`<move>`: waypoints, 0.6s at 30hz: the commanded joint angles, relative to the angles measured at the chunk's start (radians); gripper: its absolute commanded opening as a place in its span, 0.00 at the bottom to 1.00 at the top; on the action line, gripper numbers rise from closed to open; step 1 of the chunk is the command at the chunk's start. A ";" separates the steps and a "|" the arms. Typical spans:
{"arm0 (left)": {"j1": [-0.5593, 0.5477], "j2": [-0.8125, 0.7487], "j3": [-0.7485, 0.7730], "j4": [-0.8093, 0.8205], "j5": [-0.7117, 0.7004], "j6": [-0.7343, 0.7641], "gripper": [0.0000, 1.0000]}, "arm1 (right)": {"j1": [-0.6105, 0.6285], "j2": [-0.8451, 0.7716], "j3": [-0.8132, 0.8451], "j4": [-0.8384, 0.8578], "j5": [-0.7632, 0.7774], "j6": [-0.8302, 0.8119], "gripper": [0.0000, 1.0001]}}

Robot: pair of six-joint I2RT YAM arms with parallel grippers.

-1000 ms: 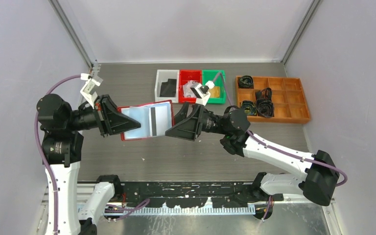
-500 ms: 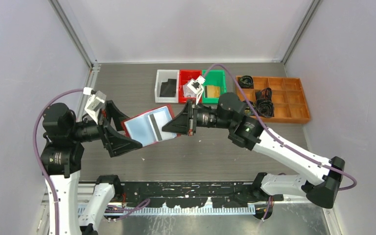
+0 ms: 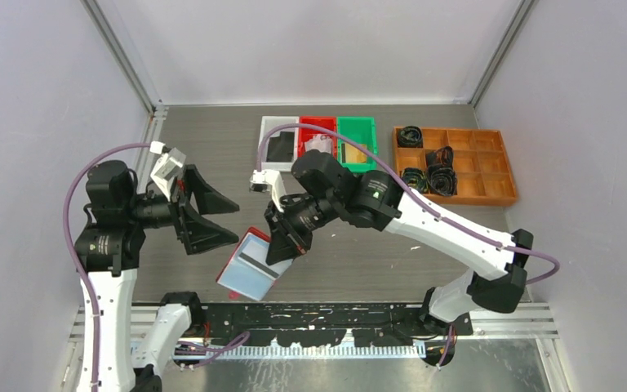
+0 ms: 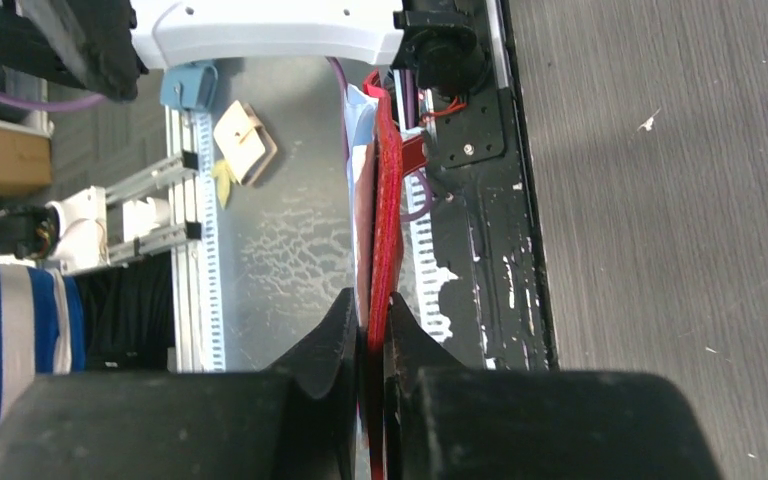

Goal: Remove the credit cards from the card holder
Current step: Remove the credit card from the card holder.

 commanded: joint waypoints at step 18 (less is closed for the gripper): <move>-0.040 -0.037 -0.119 0.023 0.082 -0.007 0.37 | 0.021 0.231 0.468 -0.225 -0.109 -0.161 0.04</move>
